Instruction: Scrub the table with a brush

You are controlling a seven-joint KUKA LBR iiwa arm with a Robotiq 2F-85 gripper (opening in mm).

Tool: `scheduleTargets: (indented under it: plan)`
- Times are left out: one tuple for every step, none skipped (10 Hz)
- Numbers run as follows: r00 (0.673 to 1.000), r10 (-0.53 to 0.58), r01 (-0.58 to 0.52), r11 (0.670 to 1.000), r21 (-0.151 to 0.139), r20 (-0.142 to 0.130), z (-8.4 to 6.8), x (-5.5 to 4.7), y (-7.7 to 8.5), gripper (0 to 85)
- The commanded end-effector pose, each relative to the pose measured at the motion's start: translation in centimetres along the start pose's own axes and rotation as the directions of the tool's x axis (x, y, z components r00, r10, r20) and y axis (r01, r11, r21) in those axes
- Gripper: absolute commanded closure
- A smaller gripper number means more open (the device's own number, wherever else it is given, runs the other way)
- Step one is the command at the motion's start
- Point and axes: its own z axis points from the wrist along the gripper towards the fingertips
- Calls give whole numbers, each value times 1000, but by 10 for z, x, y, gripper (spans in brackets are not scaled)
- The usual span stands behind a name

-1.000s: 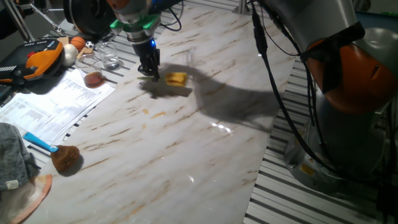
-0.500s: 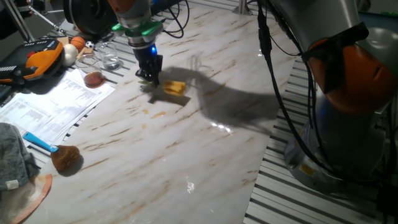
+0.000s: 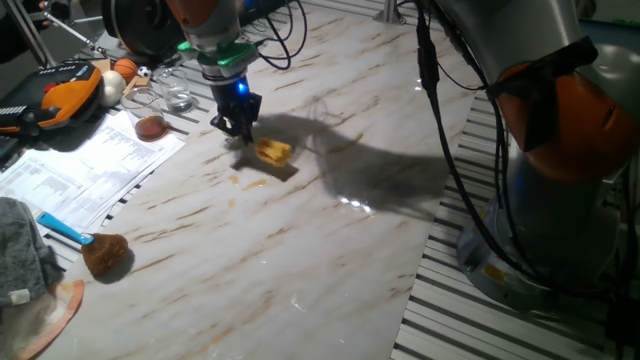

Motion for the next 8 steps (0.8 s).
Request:
scheduleTargets:
  plan:
    - [863, 505, -505, 860, -72, -13, 2, 0, 1, 850]
    - [837, 546, -547, 833, -84, -27, 2, 0, 1, 850]
    - [818, 574, -574, 814, -86, -32, 2, 0, 1, 850]
    - [817, 576, -576, 814, -73, -13, 1, 1, 1, 850]
    - [810, 587, -585, 808, -65, 2, -1, 1, 1, 850]
    - [804, 595, -593, 803, -65, 12, -5, 1, 0, 850]
    - [800, 598, -596, 801, -51, 45, -10, 2, -1, 850]
    - [793, 606, -604, 795, -50, 59, -12, 3, -1, 850]
